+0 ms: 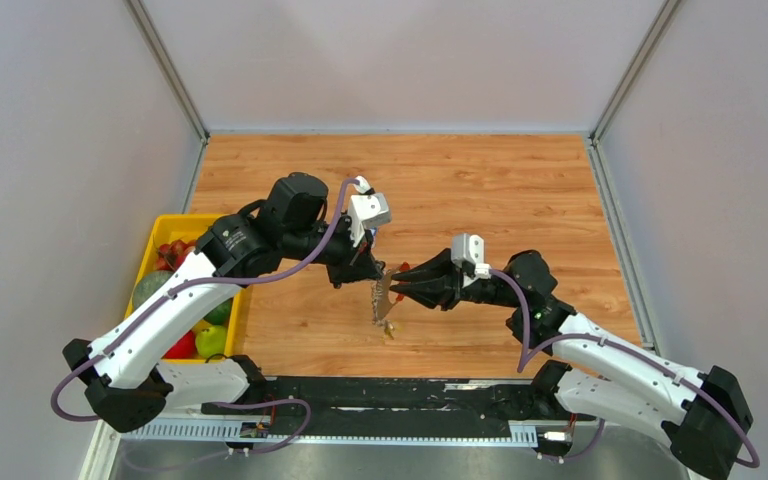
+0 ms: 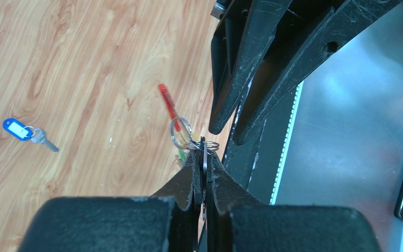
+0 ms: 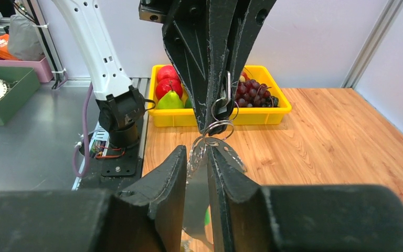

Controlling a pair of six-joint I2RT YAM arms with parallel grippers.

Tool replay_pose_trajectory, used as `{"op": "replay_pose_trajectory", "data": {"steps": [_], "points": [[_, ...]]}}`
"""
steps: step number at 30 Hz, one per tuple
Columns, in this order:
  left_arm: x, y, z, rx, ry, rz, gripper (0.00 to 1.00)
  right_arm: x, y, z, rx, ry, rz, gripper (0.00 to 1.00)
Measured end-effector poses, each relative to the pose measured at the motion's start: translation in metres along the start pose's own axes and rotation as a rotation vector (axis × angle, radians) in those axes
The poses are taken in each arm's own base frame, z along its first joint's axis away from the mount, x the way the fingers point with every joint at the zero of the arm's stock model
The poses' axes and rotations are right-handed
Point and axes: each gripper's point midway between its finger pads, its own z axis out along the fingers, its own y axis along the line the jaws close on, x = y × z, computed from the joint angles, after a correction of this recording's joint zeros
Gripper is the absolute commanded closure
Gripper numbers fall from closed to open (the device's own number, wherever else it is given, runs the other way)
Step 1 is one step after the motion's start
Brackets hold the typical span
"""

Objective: Remove the keys from the keyring

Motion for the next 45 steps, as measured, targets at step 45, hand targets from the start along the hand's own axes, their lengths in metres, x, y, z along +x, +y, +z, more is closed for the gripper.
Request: {"op": "replay_pose_trajectory", "data": {"steps": [45], "points": [[-0.001,-0.009,0.009,0.054,0.006,0.005,1.00,-0.004,-0.003,0.001,0.021,-0.002,0.018,0.66]]}}
